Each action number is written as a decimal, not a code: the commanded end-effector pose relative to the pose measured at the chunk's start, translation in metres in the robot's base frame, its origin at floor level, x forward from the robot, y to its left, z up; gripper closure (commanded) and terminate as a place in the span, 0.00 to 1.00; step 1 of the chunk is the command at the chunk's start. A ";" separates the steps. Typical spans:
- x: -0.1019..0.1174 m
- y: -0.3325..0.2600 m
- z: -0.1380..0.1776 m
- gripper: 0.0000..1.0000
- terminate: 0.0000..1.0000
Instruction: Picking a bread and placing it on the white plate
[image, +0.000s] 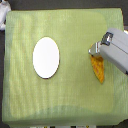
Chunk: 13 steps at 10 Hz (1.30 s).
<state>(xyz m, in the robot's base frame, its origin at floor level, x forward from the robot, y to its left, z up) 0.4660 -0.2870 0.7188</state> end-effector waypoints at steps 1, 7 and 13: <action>0.006 -0.002 0.004 1.00 0.00; 0.027 0.005 0.017 1.00 0.00; 0.032 0.010 0.017 1.00 0.00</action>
<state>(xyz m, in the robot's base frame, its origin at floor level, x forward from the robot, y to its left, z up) 0.4935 -0.2786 0.7346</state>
